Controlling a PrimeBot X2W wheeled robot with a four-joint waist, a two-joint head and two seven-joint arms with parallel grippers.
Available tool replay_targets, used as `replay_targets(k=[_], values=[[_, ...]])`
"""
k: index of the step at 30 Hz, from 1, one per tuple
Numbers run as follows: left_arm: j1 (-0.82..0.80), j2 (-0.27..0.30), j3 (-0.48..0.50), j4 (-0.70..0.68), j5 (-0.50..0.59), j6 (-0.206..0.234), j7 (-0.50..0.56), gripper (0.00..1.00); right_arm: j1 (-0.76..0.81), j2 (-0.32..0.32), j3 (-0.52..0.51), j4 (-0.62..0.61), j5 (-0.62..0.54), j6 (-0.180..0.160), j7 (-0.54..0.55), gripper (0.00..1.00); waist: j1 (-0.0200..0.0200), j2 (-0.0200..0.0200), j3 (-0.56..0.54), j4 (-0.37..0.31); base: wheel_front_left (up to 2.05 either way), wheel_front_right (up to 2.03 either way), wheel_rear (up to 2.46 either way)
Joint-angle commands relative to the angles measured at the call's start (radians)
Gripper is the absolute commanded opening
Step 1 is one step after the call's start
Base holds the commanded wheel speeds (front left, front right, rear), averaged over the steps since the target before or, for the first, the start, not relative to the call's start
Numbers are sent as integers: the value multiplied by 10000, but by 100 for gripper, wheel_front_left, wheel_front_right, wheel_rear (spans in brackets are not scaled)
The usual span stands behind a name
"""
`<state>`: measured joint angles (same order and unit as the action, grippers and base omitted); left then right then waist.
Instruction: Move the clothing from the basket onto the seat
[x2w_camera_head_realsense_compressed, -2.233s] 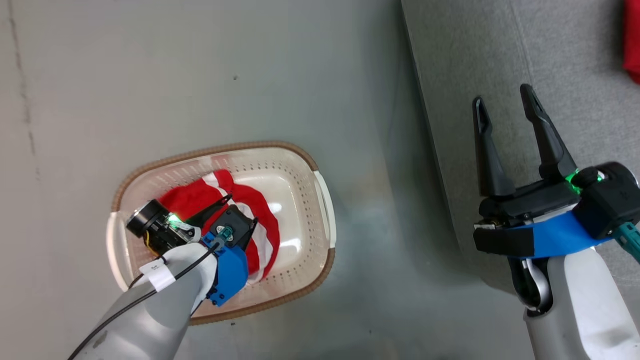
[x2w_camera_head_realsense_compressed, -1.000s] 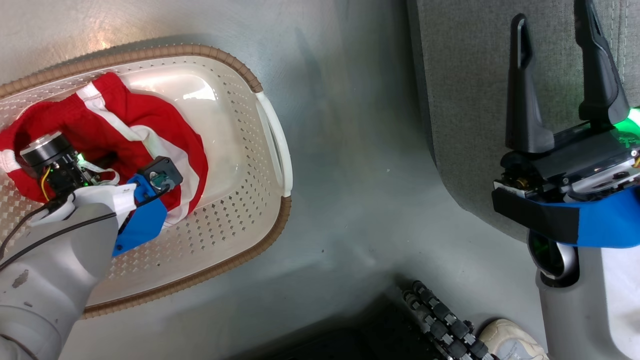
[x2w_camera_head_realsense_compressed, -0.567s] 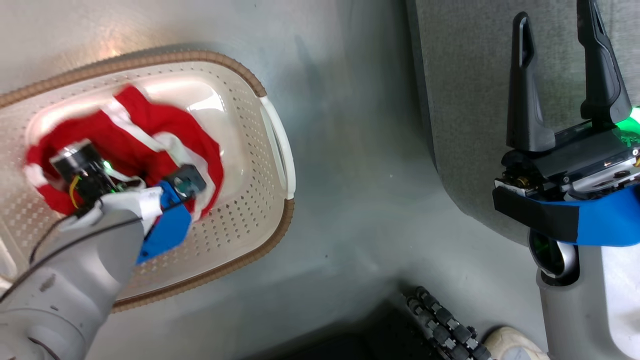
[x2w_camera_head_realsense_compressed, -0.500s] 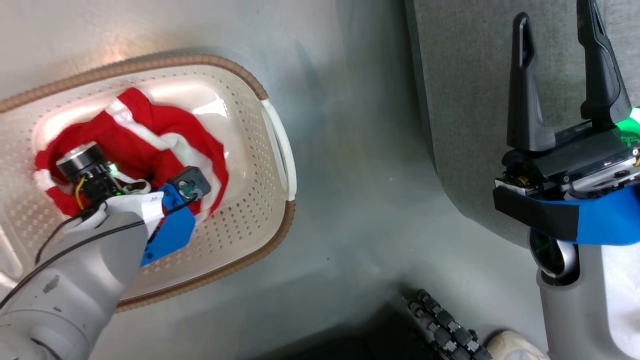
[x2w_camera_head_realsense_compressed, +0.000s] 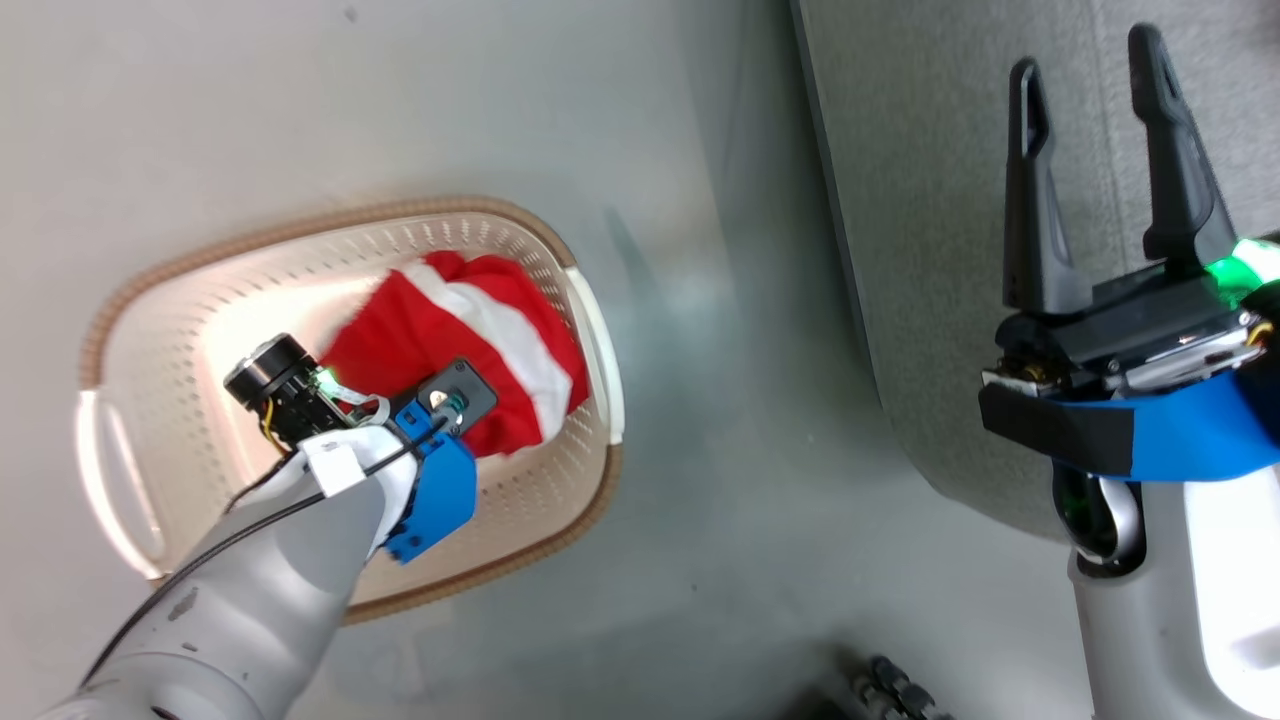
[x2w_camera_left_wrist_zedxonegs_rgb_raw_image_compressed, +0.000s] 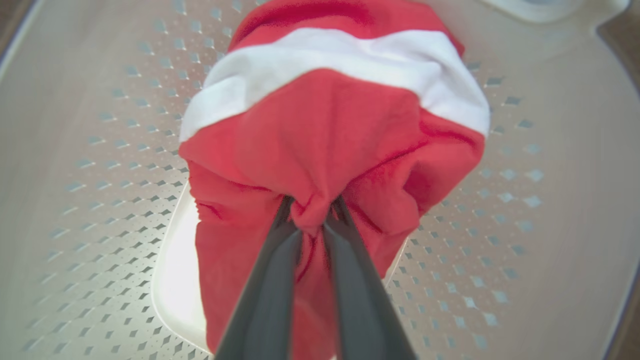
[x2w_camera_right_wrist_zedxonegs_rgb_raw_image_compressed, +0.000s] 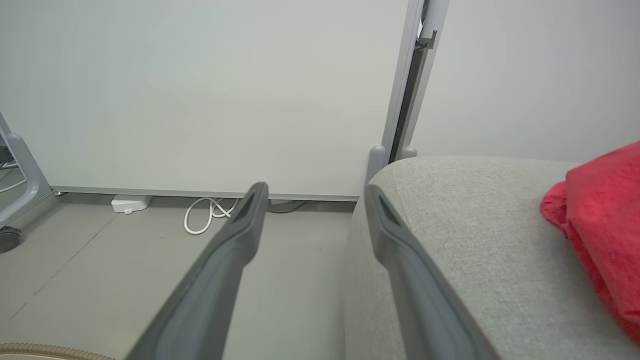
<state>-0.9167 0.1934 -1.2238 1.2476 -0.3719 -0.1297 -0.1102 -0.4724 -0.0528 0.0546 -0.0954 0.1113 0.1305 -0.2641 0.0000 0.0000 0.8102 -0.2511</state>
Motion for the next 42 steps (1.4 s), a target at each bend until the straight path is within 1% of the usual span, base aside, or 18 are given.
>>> replay_targets(k=[1,4,8,16,19,24,28,32,36,42], values=[[79,-129,249,15,-250,64,-291,0,211,-80,-89,99,-26,3,-4,100,0,0,-609,330,0,0,0],[262,-397,605,64,-661,127,-793,0,415,-162,-159,268,-59,5,-3,100,0,0,-1159,578,0,0,0],[502,-637,739,100,-894,118,-1210,0,702,-237,-155,506,-127,5,-4,100,0,0,-1945,830,0,0,0],[1108,-831,1512,-370,-1662,107,-1560,0,1357,-319,-161,949,-214,3,-4,100,0,0,-3486,1206,0,0,0],[1336,-688,1946,-1128,-1775,282,-1566,0,1622,-350,-221,1095,-237,3,-4,100,0,0,-4020,1367,0,0,0],[1832,-369,2627,-2369,-1552,575,-1560,0,2002,-381,-200,1316,-215,5,-4,100,0,0,-4862,1539,0,0,0],[2180,-213,3123,-3094,-1403,712,-1563,0,2239,-374,-168,1422,-207,3,-4,100,0,0,-5281,1611,0,0,0],[2666,-56,3936,-3968,-1258,767,-1564,0,2550,-328,-140,1586,-209,5,-4,100,0,0,-5916,1695,0,0,0],[3177,21,4735,-4765,-1109,673,-1563,0,2882,-289,-131,1727,-177,5,-4,100,0,0,-6492,1742,0,0,0],[3797,-22,5767,-5804,-769,587,-1563,0,3369,-210,-135,1861,-175,5,-4,100,0,0,-7247,1826,0,0,0]])
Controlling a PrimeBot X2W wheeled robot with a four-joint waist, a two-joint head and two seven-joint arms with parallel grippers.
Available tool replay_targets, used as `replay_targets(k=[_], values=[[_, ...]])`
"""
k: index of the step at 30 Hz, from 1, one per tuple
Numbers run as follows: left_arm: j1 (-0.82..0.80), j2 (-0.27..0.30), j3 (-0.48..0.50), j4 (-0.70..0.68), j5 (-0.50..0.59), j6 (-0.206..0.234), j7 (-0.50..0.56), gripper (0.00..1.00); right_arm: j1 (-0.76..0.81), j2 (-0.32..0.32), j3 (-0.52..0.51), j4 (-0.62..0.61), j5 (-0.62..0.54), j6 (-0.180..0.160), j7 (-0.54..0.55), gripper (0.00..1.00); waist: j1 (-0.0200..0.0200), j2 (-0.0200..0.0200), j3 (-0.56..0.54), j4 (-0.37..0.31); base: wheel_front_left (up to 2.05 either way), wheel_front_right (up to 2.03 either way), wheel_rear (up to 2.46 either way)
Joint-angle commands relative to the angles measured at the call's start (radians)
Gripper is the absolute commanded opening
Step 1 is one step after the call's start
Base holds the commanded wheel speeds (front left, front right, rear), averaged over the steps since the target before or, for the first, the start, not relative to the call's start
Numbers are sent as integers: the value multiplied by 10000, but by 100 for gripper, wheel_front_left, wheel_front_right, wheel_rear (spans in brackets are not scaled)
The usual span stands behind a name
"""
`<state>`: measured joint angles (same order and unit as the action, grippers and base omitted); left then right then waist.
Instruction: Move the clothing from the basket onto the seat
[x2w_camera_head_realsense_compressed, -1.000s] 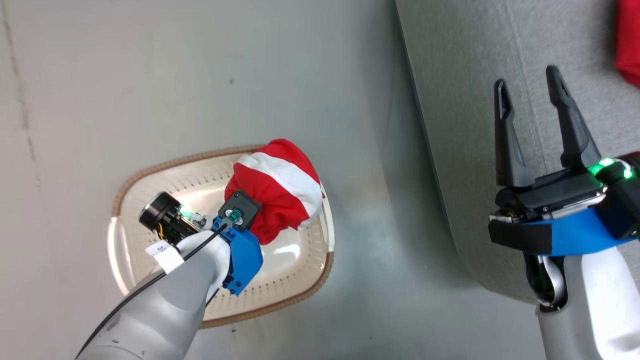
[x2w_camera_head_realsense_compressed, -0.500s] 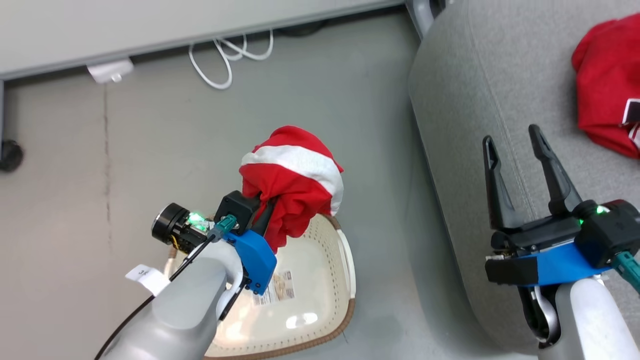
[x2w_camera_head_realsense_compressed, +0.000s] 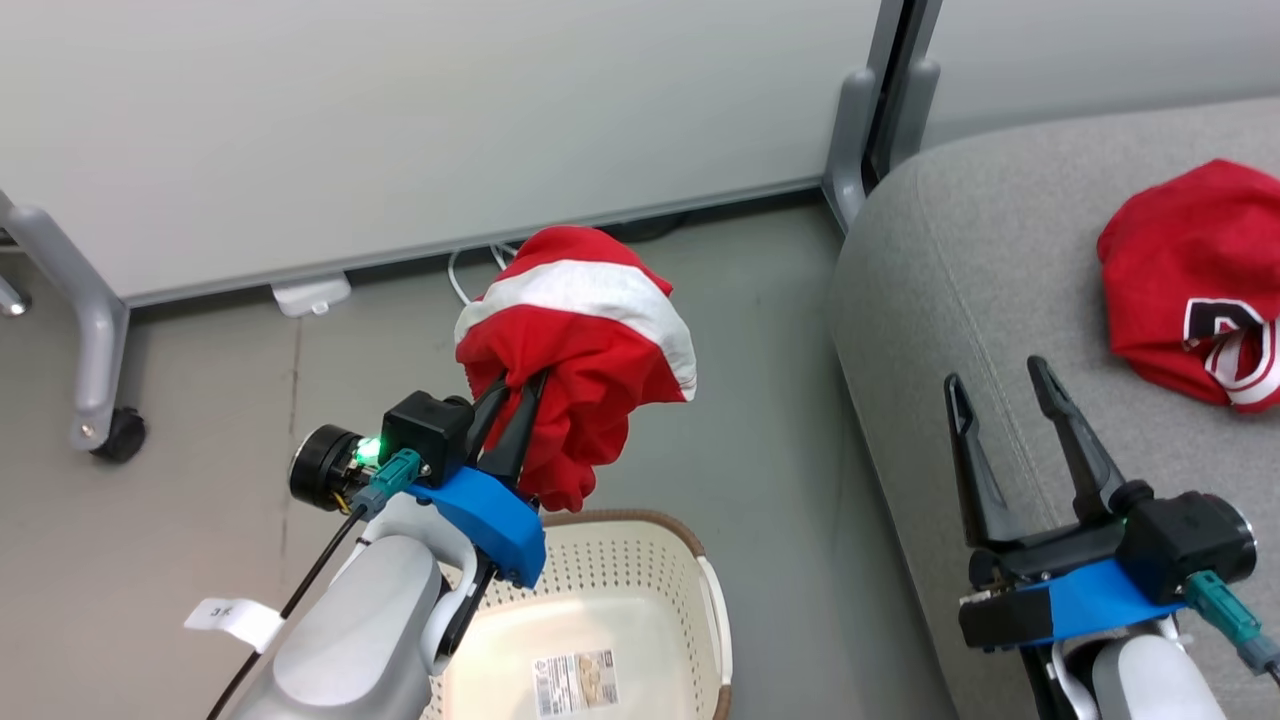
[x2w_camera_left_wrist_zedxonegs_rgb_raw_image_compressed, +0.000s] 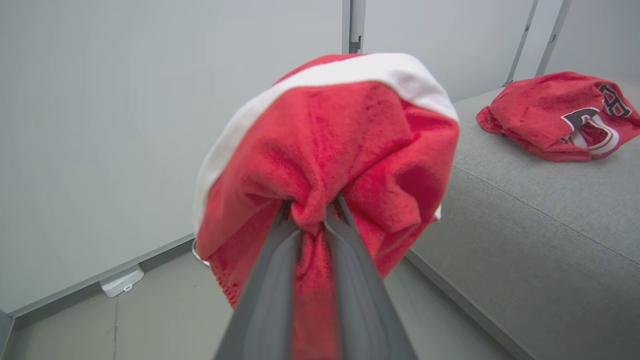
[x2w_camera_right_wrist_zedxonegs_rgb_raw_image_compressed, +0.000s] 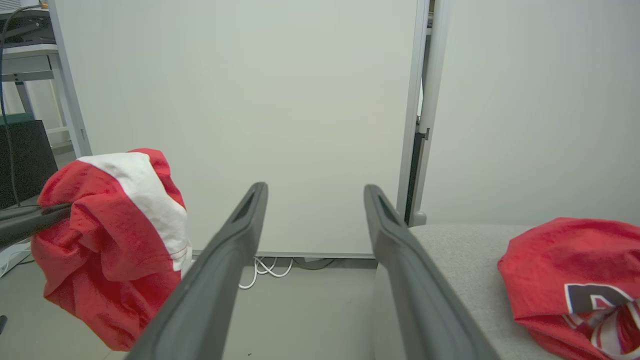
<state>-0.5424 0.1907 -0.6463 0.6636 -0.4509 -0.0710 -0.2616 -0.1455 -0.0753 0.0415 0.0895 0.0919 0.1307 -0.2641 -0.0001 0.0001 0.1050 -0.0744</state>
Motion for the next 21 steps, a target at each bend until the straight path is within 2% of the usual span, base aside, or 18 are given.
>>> replay_targets(k=[1,8,14,21], values=[[117,-20,129,-190,110,-48,-50,0,185,30,12,31,10,3,-4,100,1,-1,-304,75,0,0,0],[487,-270,584,-1284,533,-282,-49,0,640,149,33,124,57,3,-4,100,1,-1,-882,289,0,0,0],[290,-456,513,-1711,652,-410,-49,0,846,207,120,162,98,3,-4,100,1,-1,-1058,505,0,0,0],[104,-584,334,-2264,738,-340,13,0,939,252,290,197,182,3,-4,100,1,-1,-1100,683,0,0,0]])
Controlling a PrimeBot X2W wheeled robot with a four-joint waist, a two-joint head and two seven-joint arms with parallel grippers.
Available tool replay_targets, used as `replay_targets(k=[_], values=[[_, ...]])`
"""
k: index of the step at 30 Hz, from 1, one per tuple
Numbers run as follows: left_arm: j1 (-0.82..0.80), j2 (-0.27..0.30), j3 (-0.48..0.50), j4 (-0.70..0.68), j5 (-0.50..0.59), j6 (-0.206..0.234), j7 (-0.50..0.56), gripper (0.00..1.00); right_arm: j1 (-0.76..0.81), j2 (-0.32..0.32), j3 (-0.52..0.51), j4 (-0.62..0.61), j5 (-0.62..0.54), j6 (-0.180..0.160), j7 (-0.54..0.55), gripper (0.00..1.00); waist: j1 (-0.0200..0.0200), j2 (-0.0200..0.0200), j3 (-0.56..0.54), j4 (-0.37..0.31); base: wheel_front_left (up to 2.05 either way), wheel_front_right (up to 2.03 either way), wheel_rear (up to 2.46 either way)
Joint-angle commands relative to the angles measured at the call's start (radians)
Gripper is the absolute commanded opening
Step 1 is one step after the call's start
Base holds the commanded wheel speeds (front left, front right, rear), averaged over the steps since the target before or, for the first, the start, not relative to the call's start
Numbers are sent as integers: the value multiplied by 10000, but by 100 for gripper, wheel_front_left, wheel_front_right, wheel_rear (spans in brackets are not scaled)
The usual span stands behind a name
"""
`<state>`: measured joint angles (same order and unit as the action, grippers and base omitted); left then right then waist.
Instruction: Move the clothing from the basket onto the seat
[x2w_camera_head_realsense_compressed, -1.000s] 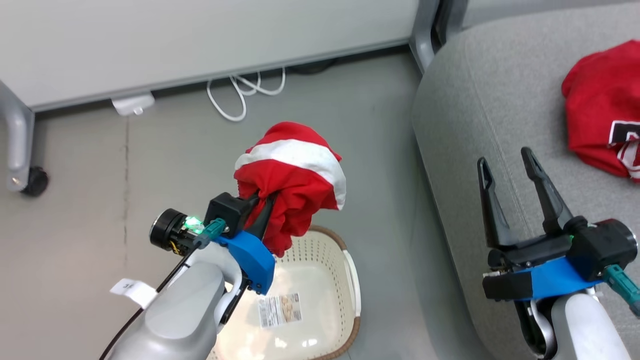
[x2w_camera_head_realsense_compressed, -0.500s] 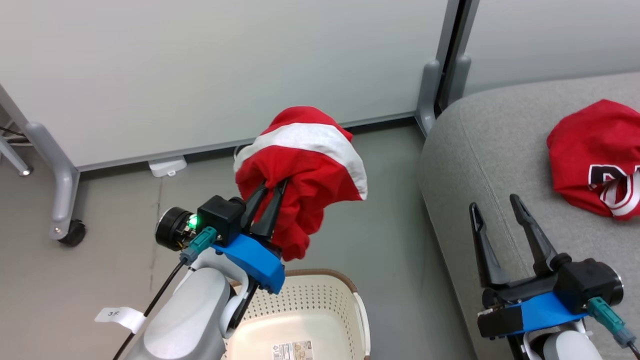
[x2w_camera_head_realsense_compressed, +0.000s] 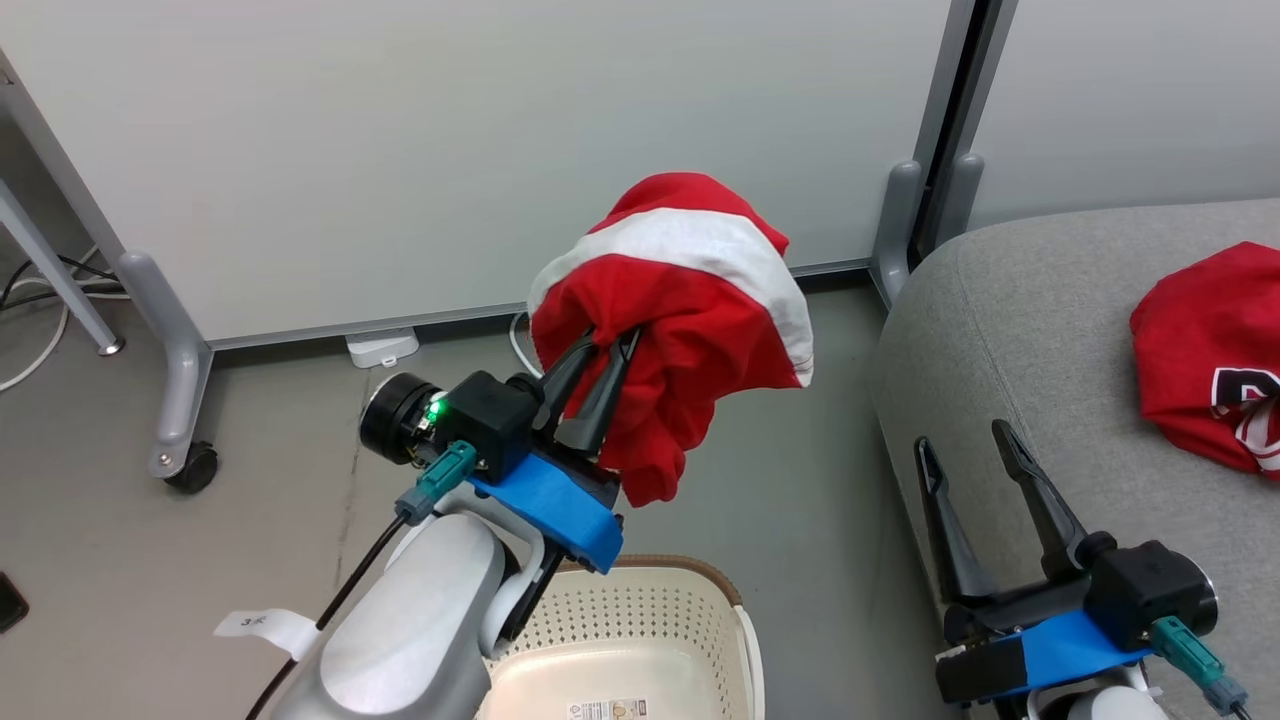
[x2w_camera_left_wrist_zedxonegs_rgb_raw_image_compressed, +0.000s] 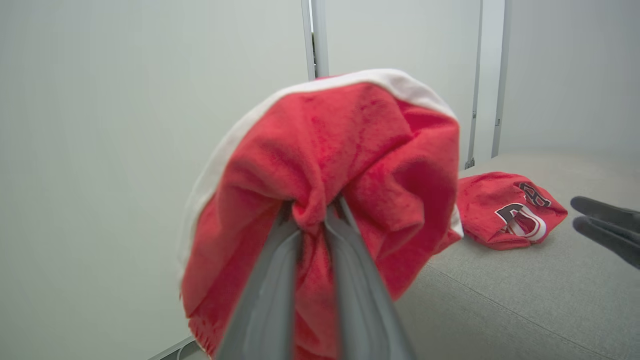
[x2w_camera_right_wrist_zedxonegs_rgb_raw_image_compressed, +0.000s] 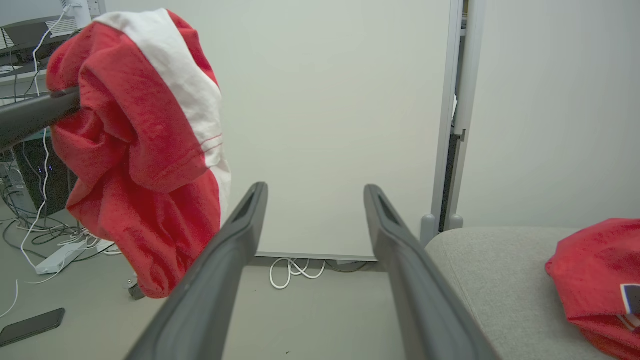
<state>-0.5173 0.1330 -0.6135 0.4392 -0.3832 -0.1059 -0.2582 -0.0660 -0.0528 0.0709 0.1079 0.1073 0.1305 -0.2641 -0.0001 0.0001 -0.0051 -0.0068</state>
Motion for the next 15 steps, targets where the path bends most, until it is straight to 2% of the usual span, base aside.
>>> replay_targets(k=[1,7,15], values=[[-169,-5,-16,-112,78,30,9,0,143,27,26,22,49,5,-4,100,1,-1,4,33,0,0,0],[-202,23,-114,-469,45,107,173,0,50,32,437,45,184,5,-4,100,1,-1,69,121,0,0,0],[-263,-72,-304,-701,57,180,350,0,-366,26,1809,287,-3,5,-4,100,1,-1,135,216,0,0,0]])
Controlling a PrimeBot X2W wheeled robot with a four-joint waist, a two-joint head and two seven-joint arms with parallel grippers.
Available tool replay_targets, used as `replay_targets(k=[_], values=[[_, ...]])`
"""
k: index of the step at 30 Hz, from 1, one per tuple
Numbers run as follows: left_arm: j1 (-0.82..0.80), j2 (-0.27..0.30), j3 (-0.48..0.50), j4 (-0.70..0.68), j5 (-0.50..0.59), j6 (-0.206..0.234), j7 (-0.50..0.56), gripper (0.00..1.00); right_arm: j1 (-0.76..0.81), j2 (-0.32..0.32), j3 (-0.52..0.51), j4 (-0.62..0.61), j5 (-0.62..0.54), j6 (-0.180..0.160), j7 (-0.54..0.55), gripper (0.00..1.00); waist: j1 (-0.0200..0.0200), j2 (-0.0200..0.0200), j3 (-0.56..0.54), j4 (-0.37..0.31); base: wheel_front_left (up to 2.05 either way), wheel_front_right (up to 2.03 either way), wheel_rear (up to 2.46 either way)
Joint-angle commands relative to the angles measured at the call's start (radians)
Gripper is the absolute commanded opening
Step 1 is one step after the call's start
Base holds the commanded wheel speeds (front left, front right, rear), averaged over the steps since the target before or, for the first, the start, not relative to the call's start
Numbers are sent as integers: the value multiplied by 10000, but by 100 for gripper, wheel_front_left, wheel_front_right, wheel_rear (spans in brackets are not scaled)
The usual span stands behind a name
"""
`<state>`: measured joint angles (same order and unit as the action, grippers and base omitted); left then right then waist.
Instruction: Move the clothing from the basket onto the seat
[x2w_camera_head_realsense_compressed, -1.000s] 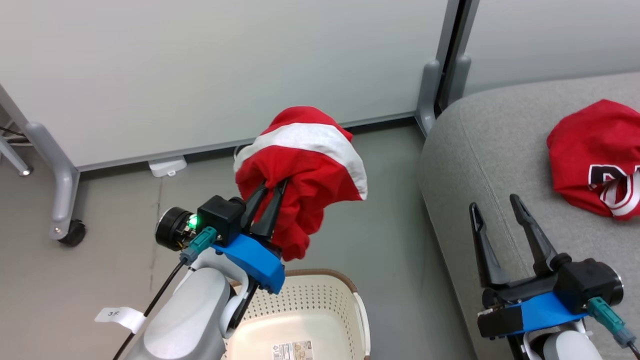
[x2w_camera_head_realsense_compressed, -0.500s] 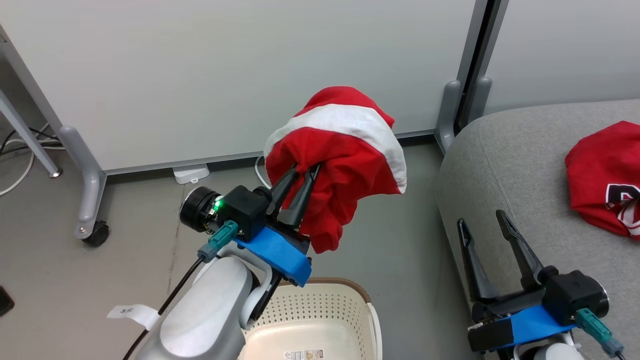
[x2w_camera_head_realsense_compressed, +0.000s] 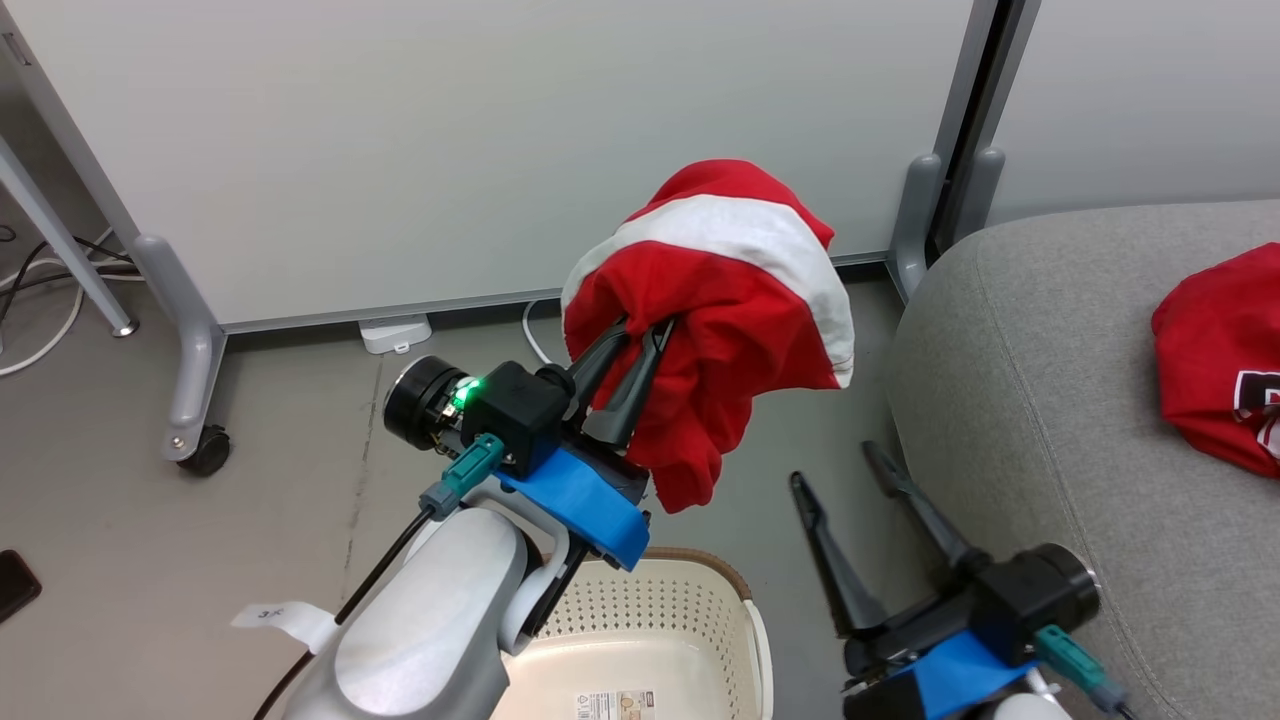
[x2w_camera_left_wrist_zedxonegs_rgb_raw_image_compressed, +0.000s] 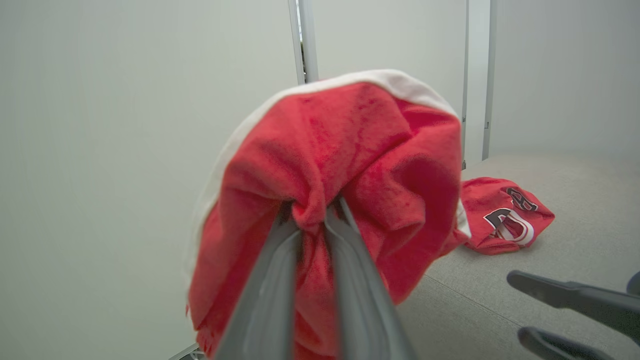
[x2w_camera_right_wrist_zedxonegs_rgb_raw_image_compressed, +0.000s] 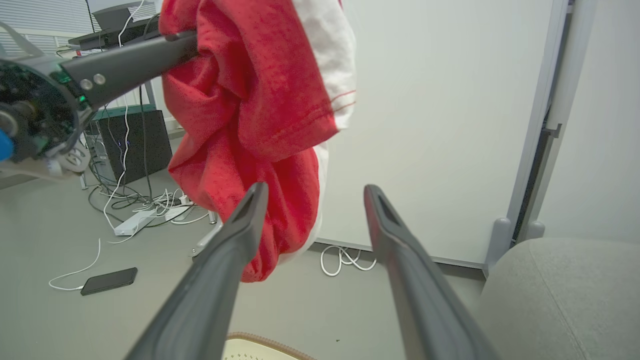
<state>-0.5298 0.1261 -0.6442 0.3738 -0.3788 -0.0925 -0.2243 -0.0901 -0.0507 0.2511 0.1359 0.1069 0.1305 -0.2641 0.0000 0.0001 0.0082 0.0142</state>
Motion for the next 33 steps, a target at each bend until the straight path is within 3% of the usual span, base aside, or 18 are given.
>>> replay_targets(k=[1,10,21,33], values=[[-150,-8,-17,-74,14,49,18,0,-190,2,189,81,-23,5,-4,100,0,-1,6,18,0,0,0],[-315,-114,-205,-252,38,102,39,0,-1260,-130,1405,1207,-913,3,-2,100,0,-1,110,191,0,0,0],[-615,-347,-496,-276,41,115,-42,0,-2698,-21,1507,2787,-2365,3,-4,100,0,-1,356,573,0,0,0],[-876,-559,-801,-192,-66,100,-152,0,-3608,2,1158,3393,-1792,3,-4,100,0,-1,538,868,0,0,0]])
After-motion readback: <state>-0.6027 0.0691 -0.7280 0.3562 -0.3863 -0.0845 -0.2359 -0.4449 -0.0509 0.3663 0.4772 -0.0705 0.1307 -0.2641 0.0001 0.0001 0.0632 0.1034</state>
